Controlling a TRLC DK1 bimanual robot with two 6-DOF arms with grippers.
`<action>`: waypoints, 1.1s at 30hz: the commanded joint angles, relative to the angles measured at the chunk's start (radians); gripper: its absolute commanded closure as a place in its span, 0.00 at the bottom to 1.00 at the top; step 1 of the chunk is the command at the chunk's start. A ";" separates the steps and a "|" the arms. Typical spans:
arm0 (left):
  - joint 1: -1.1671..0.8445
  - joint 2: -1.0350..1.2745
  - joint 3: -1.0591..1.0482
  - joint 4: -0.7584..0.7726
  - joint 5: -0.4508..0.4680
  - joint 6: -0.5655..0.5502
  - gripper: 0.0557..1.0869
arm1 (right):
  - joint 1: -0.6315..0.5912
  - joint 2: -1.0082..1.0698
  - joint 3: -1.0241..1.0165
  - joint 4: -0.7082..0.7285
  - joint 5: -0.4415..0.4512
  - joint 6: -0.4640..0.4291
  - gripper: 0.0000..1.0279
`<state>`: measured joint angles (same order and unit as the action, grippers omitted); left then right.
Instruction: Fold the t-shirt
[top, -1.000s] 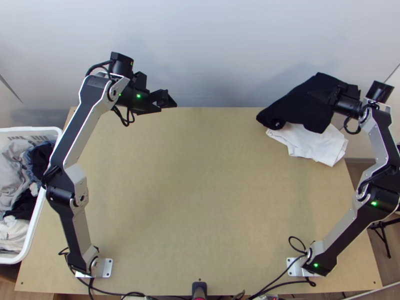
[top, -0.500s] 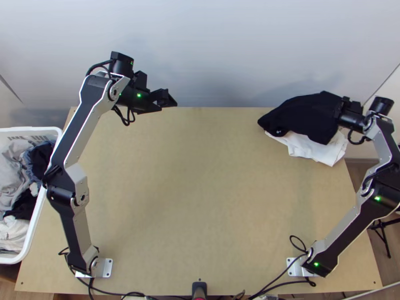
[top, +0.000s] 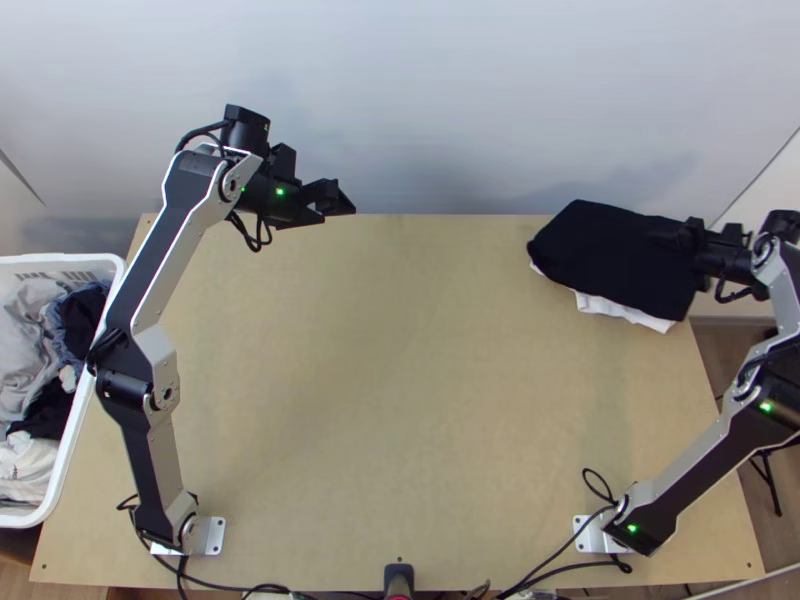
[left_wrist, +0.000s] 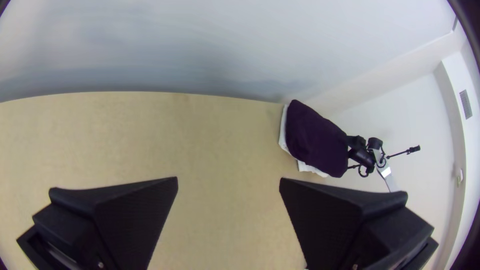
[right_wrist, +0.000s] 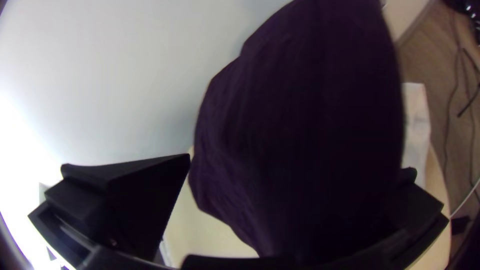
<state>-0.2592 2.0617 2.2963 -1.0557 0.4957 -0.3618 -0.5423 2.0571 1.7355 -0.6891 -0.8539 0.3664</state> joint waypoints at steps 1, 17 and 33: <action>0.014 -0.006 -0.003 -0.006 0.003 0.001 0.04 | -0.047 -0.074 -0.011 0.069 0.543 -0.053 0.03; 0.041 -0.025 -0.005 0.003 -0.002 -0.002 0.04 | 0.209 -0.512 -0.527 0.869 1.061 -0.483 0.03; 0.158 -0.084 -0.029 -0.009 -0.135 0.029 0.04 | 0.272 -0.164 -0.699 1.175 1.129 -0.371 0.04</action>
<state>-0.1463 1.9980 2.2814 -1.0599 0.4496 -0.3473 -0.2554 1.7561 1.0813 0.3607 0.2382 -0.0330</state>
